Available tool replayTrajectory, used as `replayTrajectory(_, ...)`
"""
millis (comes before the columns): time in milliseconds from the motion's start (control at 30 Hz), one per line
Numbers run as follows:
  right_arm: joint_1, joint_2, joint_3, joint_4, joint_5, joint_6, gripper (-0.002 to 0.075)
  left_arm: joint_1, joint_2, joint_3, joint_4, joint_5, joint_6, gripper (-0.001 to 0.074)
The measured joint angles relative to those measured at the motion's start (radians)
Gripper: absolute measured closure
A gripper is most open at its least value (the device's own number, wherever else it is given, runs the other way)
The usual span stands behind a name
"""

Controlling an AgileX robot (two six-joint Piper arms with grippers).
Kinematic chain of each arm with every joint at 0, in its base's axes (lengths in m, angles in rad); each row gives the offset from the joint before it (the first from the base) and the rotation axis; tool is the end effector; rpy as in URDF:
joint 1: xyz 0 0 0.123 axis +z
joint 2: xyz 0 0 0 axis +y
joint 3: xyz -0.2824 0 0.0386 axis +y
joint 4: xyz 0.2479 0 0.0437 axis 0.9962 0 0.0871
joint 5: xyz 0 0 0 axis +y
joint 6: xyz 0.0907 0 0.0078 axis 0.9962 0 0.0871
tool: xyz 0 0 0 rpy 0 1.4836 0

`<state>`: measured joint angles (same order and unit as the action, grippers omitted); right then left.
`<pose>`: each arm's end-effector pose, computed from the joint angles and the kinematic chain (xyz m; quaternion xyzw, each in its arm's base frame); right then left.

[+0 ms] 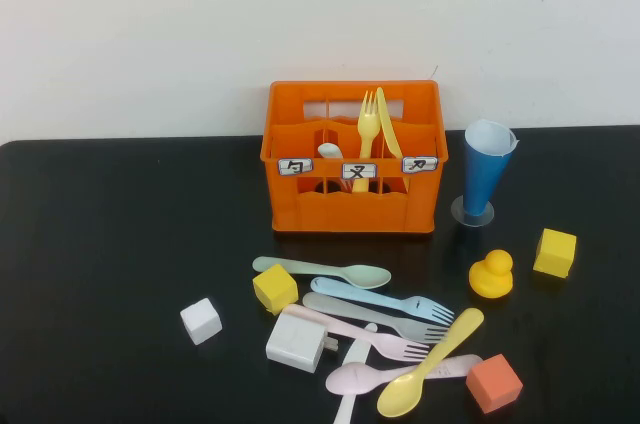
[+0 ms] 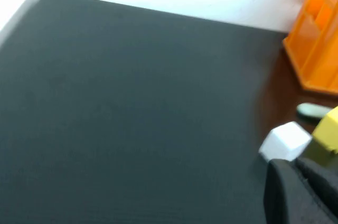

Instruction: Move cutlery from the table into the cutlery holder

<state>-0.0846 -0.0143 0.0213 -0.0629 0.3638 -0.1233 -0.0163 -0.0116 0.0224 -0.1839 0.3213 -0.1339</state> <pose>0.0523 -0.0065 0.1740 -0.0323 0.7991 -0.0887 0.5938 0.0537 -0.0062 0.1776 -0.0969 0.7805 -0.1222 0.6054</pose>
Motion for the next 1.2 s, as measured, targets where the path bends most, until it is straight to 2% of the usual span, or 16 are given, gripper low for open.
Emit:
replayTrajectory(100, 0.000, 0.000, 0.000, 0.000, 0.000, 0.000, 0.0729, 0.000, 0.000, 0.002, -0.060, -0.014, 0.000, 0.0736)
replayTrajectory(333, 0.000, 0.000, 0.000, 0.000, 0.000, 0.000, 0.0729, 0.000, 0.000, 0.006, -0.476, -0.083, 0.000, 0.0736)
replayTrajectory(500, 0.000, 0.000, 0.000, 0.000, 0.000, 0.000, 0.0729, 0.000, 0.000, 0.006, -0.655, -0.096, 0.000, 0.0736)
replayTrajectory(800, 0.000, 0.000, 0.000, 0.000, 0.000, 0.000, 0.0729, 0.000, 0.000, 0.006, -0.824, -0.132, 0.010, 0.0736)
replayTrajectory(1033, 0.000, 0.000, 0.000, 0.000, 0.000, 0.000, 0.0729, 0.000, 0.000, 0.001, -0.854, -0.170, 0.175, 0.0736)
replayTrajectory(1200, 0.000, 0.000, 0.000, 0.000, 0.000, 0.000, 0.0729, 0.000, 0.068, -0.150, -0.774, -0.073, 0.376, 0.0736)
